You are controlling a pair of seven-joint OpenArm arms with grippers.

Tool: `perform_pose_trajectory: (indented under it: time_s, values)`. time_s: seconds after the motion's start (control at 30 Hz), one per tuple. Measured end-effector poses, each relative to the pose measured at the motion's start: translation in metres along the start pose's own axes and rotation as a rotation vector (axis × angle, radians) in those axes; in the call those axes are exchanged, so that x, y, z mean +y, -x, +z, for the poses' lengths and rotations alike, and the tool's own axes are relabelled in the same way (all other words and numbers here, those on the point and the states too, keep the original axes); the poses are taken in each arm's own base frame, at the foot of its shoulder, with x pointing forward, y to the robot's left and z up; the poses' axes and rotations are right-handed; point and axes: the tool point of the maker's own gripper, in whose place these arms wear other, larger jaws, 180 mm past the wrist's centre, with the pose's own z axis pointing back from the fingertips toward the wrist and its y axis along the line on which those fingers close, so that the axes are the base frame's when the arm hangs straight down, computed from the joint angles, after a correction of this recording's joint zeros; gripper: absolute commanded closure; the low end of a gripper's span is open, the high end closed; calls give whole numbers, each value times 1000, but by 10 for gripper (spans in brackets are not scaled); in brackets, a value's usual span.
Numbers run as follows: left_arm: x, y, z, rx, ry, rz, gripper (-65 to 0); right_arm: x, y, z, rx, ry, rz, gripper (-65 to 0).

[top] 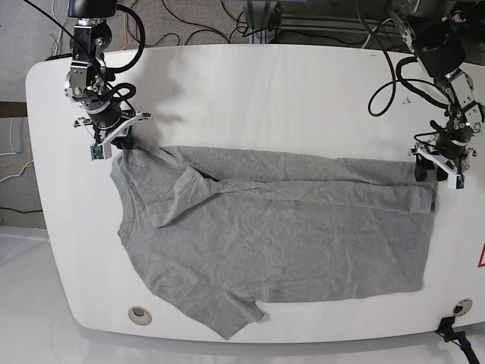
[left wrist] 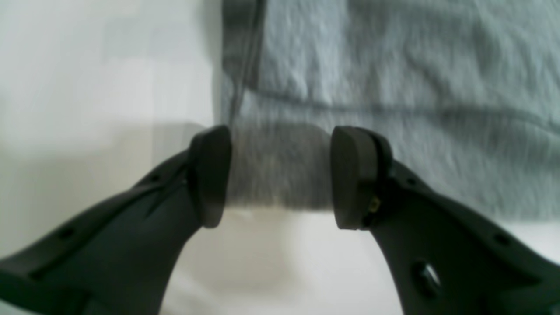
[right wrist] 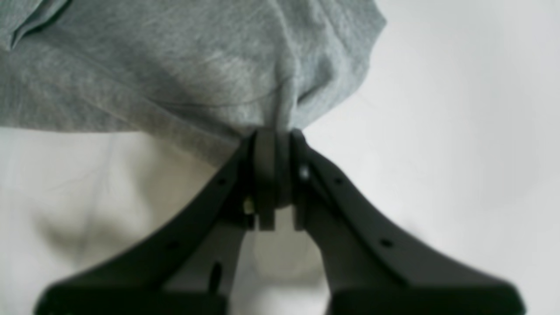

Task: Fold the T-shirt properly
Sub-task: 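Lower the folded edges onto the shirt and hold them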

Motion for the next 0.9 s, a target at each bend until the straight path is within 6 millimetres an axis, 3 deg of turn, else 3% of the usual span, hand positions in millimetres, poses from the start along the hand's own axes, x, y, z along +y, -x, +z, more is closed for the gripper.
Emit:
perform_pose_trajectory:
  time_s: [0.6,0.9]
  values:
    - [8,6,-1,26,-49,-52,-345,3,1,-1,-3,-3,-11,-43]
    - [11,1,8,40,-76,-112,-345,3,2,0,-2,-3,-11,-43]
